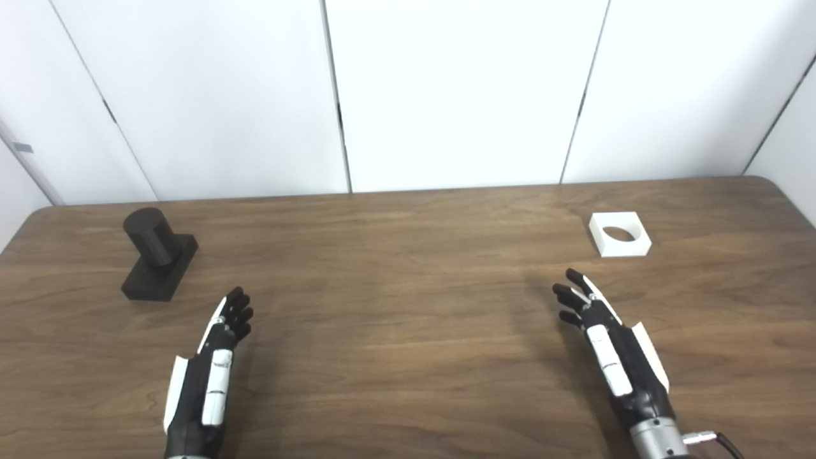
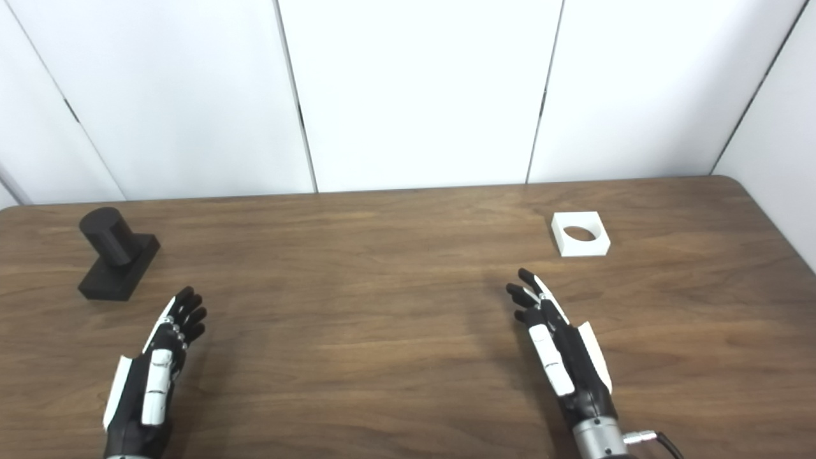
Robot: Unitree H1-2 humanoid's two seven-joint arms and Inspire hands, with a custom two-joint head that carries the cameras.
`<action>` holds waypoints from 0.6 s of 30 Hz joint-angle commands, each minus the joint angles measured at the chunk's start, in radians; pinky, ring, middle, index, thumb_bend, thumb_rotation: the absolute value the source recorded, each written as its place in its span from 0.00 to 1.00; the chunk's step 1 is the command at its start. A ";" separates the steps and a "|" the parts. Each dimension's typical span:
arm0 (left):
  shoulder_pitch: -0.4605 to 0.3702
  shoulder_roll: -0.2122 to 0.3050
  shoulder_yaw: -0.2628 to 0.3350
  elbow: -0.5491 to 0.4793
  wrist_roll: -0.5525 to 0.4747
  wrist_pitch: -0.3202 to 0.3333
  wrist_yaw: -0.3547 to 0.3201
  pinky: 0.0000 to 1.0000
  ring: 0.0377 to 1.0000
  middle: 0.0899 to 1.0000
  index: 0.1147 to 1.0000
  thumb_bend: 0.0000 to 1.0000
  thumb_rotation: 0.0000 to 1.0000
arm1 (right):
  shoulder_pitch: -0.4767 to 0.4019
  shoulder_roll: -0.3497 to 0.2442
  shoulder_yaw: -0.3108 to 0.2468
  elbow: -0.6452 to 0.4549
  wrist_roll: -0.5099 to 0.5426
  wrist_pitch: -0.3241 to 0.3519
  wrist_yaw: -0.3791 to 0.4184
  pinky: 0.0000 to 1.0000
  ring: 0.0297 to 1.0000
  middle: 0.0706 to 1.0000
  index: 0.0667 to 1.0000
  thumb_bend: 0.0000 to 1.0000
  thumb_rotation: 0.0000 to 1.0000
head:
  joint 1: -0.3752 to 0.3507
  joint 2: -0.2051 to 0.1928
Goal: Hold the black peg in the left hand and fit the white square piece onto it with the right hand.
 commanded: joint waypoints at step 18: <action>0.032 -0.019 -0.007 0.071 0.004 -0.010 -0.006 0.92 0.93 0.95 0.95 0.53 1.00 | 0.024 0.031 0.010 0.022 -0.007 0.006 -0.005 0.84 0.87 0.85 0.91 0.40 1.00 | -0.004 -0.001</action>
